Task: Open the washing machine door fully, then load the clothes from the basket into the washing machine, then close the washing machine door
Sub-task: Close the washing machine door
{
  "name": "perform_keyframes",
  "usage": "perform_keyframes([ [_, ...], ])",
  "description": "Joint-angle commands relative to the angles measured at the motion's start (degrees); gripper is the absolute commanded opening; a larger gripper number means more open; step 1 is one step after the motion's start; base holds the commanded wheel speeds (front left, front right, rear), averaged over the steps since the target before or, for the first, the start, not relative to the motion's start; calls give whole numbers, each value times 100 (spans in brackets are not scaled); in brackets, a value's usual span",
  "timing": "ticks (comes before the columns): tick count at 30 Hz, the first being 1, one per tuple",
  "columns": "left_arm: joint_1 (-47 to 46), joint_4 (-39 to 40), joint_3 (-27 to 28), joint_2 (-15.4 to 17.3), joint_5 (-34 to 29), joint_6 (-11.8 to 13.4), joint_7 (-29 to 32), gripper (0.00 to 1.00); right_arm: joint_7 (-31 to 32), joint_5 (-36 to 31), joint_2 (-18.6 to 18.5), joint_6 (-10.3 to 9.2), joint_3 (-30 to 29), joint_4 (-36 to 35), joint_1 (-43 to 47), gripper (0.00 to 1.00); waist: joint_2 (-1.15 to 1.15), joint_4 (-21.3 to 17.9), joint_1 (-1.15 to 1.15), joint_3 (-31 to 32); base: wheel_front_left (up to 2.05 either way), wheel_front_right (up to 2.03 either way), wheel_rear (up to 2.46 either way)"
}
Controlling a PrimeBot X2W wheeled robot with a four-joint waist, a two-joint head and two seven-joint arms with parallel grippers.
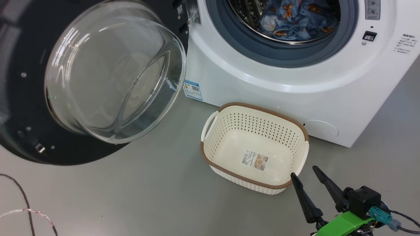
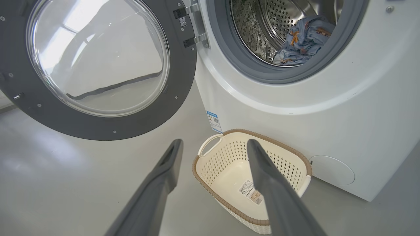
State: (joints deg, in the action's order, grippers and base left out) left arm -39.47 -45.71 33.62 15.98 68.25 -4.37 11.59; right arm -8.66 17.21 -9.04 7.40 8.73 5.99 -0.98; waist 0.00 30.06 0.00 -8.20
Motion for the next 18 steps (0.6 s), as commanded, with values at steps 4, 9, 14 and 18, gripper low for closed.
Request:
perform_keyframes([
  [4, -270, -44, -19, 290, 112, -146, 184, 0, 53, -93, -55, 9, 103, -242, 47, 100, 0, 37, 0, -149, 0, 0, 0],
  [9, -385, -161, -100, 284, 175, -210, 351, 0, 113, -119, -66, 9, 86, -333, 22, 100, 0, 20, 0, -244, 0, 0, 0],
  [14, -399, -232, -136, 272, 265, -250, 536, 0, 142, -129, -73, 9, 74, -372, 4, 100, 0, -30, 0, -310, 0, 0, 0],
  [18, -404, -191, -149, 264, 365, -284, 647, 0, 170, -121, -99, 9, 54, -386, -19, 100, 0, -80, 0, -343, 0, 0, 0],
])
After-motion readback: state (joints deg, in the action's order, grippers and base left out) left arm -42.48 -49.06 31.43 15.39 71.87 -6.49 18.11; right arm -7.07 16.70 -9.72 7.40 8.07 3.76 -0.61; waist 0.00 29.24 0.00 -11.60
